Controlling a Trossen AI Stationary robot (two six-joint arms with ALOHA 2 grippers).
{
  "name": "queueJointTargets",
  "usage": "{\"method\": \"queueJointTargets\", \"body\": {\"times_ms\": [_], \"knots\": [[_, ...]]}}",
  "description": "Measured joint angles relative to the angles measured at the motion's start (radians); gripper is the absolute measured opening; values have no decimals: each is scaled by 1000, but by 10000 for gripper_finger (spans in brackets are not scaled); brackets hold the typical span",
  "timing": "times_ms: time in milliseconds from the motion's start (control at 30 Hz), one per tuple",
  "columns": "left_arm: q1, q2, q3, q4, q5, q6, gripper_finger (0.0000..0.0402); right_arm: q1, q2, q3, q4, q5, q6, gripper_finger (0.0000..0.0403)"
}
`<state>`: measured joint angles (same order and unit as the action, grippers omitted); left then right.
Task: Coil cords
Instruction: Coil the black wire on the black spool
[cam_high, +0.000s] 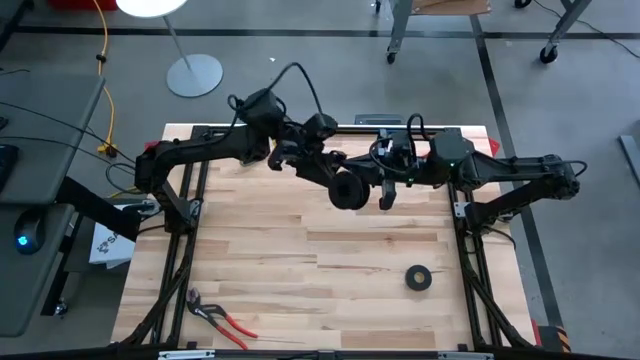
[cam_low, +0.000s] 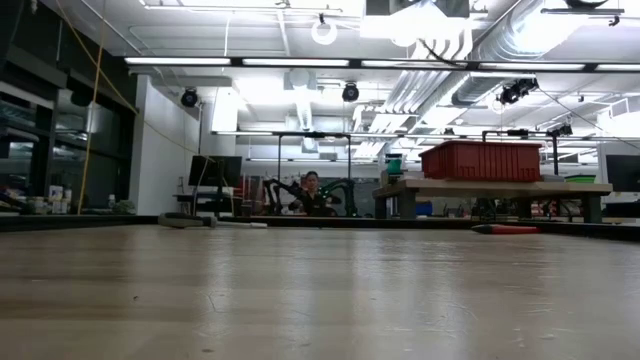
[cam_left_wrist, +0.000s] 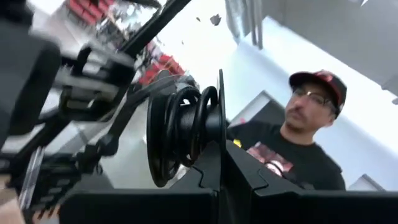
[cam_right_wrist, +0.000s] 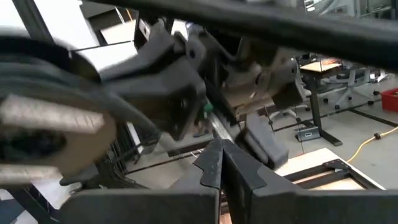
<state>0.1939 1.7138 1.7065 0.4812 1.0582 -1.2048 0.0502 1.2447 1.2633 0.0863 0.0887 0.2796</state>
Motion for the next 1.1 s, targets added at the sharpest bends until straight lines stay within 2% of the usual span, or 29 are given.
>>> {"method": "queueJointTargets", "body": {"times_ms": [167,333,467,567,867,967,1100], "knots": [[2,0,0,94,-50,-51,0,0,8,0,2,8,0,0],[2,-1,0,94,-62,-50,0,0,14,0,15,34,21,0],[3,-1,0,102,-73,-50,0,0,13,0,19,7,22,7],[3,-1,0,101,-75,-50,0,0,13,0,20,-10,19,33],[50,-15,0,236,-118,-105,0,18,19,0,7,-10,14,161],[62,-23,0,239,-135,-107,0,19,24,0,9,-14,8,181],[69,-24,1,249,-152,-103,0,18,62,0,36,-30,8,185]]}}
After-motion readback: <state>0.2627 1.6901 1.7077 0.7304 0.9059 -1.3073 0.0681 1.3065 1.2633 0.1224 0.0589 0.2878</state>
